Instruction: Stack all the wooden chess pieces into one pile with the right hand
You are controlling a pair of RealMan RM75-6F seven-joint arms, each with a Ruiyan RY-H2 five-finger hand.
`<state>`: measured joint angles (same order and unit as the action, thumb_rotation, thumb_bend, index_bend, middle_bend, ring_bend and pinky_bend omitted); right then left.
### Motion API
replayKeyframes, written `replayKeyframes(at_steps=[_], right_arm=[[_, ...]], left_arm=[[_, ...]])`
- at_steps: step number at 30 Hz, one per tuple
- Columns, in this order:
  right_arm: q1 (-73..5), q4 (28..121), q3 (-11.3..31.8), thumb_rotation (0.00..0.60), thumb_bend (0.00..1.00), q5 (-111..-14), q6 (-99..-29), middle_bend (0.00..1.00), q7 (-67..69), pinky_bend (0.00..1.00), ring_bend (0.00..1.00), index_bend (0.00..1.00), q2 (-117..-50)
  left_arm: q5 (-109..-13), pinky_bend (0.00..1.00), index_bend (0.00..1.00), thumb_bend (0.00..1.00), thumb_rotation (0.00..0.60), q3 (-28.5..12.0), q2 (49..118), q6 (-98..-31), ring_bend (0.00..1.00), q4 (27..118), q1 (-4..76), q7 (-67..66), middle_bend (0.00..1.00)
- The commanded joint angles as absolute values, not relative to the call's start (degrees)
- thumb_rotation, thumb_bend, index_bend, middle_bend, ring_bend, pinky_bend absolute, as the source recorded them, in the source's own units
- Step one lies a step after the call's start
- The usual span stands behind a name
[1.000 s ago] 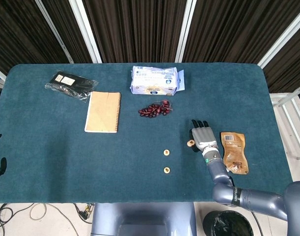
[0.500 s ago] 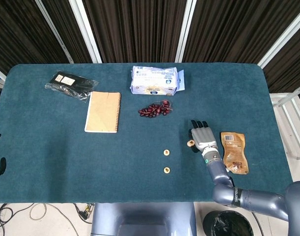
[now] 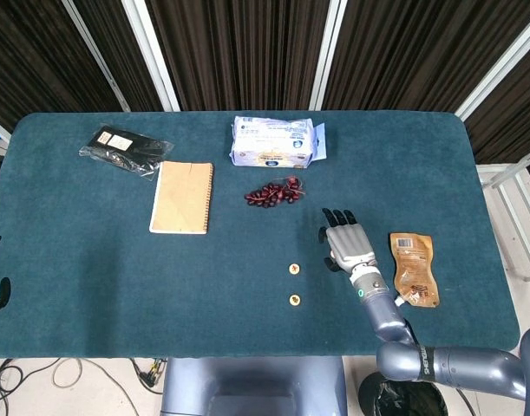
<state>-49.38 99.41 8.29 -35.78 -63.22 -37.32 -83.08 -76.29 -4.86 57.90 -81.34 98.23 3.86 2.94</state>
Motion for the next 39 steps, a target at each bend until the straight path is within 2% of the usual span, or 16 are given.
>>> replayKeyframes(at_steps=[1,21,39], right_arm=[[-49.24,99.85,8.34,0.600,0.41,-35.86,-63.75,0.00,-37.53,0.00,0.00,0.41,-84.39],[-51.45,90.28,8.28,0.600,0.41,-35.93,-61.39,0.00,-39.47,0.00,0.00,0.40,-95.58],[-50.88,87.48,7.72,0.600,0.41,-36.10,-58.87,0.00,-39.04,0.00,0.00,0.40,-97.13]], left_arm=[[-76.42,0.00,0.13,0.49,0.600,-4.83,57.89,-81.51,0.00,98.27,3.79,3.07,0.00],[-76.40,0.00,0.13,0.49,0.600,-4.87,57.84,-81.40,0.00,97.95,3.80,3.48,0.00],[-76.30,0.00,0.13,0.49,0.600,-4.88,57.85,-81.33,0.00,97.89,3.83,3.33,0.00]])
